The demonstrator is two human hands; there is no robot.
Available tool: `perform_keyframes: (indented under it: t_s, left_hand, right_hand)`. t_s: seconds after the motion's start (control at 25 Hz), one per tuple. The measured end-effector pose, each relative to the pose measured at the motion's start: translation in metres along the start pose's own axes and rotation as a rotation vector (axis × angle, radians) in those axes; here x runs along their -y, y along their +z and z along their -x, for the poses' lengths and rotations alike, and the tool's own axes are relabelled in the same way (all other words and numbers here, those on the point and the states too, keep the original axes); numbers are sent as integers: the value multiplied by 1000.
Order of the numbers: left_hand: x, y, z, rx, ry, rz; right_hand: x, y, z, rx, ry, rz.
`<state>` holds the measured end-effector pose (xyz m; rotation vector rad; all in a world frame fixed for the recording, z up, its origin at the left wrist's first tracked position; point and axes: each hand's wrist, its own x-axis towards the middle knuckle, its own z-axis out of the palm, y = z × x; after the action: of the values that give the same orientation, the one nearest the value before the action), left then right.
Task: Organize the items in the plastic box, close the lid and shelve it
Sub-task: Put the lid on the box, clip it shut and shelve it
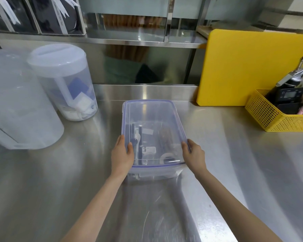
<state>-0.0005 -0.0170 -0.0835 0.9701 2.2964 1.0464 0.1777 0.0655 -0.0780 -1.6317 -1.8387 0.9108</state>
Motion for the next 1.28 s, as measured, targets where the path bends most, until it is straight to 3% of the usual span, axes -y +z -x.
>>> perform_keyframes:
  t_s: [0.56, 0.84, 1.28]
  left_hand:
    - [-6, -2, 2, 5, -23, -77]
    - [-4, -9, -8, 43, -51, 72]
    - [-15, -6, -50, 119, -79, 66]
  right_hand:
    - [0, -6, -12, 99, 0, 192]
    - [19, -14, -34, 256, 82, 128]
    - [32, 14, -79, 122, 39, -36]
